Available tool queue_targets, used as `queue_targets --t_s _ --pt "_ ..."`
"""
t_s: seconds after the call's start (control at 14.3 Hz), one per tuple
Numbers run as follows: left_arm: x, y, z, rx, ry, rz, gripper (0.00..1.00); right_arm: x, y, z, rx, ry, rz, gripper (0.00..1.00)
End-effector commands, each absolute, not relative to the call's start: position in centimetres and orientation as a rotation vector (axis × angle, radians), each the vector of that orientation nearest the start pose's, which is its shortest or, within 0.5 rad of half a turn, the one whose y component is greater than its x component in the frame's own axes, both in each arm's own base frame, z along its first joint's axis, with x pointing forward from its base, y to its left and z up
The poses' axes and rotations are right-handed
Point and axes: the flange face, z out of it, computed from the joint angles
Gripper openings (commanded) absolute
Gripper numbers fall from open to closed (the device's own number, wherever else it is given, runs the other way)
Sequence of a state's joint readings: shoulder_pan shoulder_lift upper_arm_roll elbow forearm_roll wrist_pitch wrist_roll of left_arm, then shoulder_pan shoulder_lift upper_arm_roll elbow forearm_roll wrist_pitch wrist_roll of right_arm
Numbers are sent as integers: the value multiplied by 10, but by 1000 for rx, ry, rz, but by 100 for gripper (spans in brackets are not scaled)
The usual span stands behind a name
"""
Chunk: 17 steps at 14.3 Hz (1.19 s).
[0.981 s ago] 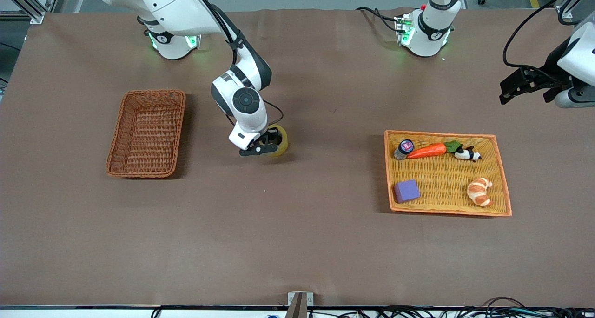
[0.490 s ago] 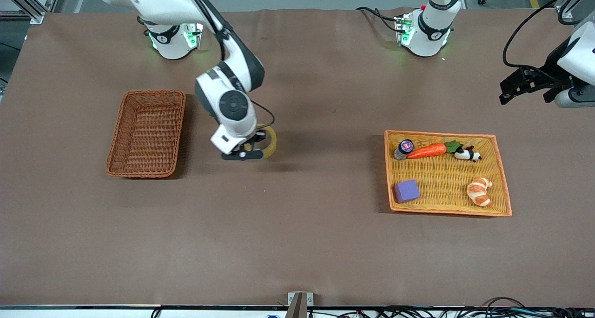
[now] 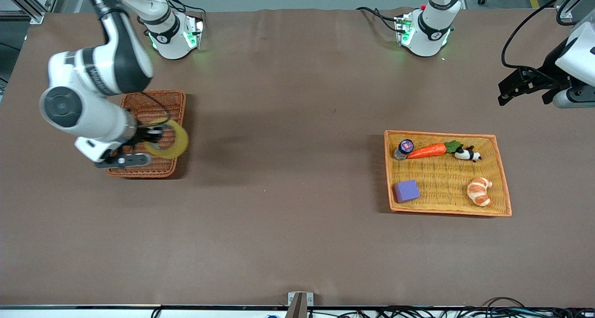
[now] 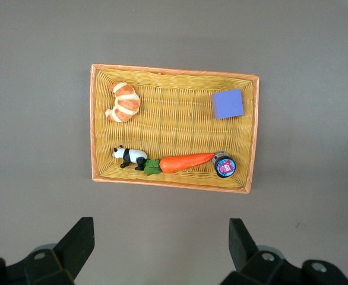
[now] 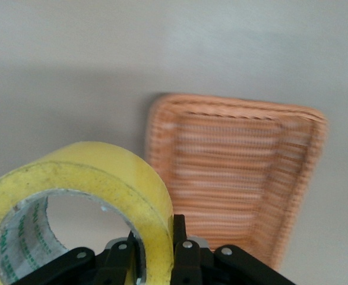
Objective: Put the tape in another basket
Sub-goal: 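Carry the tape with the right gripper into the brown basket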
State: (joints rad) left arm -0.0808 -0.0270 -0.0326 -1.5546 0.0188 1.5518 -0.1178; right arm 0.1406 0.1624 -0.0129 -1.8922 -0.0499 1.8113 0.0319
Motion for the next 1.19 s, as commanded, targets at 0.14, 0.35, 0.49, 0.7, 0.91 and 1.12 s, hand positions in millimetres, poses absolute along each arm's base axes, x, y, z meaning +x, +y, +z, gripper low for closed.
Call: queue_targets --t_s 0.14,0.35,0.49,0.7,0.91,1.12 --pt "538 -57 647 -3141 14 -46 100 505 6 342 -3216 -337 318 0" --pt "544 -59 641 -3141 36 -44 100 476 -18 304 -3191 -377 297 0" --pt "544 -61 640 -3141 43 -39 100 461 -24 286 -3182 -415 254 0" --pt "539 -56 643 -3144 123 -31 100 449 -40 268 -3176 -435 184 0" --pt "539 -52 643 -3144 179 -26 100 445 -60 258 -3175 -451 125 0" --pt "540 -53 643 -3144 179 -33 100 442 -59 244 -3178 -454 88 1"
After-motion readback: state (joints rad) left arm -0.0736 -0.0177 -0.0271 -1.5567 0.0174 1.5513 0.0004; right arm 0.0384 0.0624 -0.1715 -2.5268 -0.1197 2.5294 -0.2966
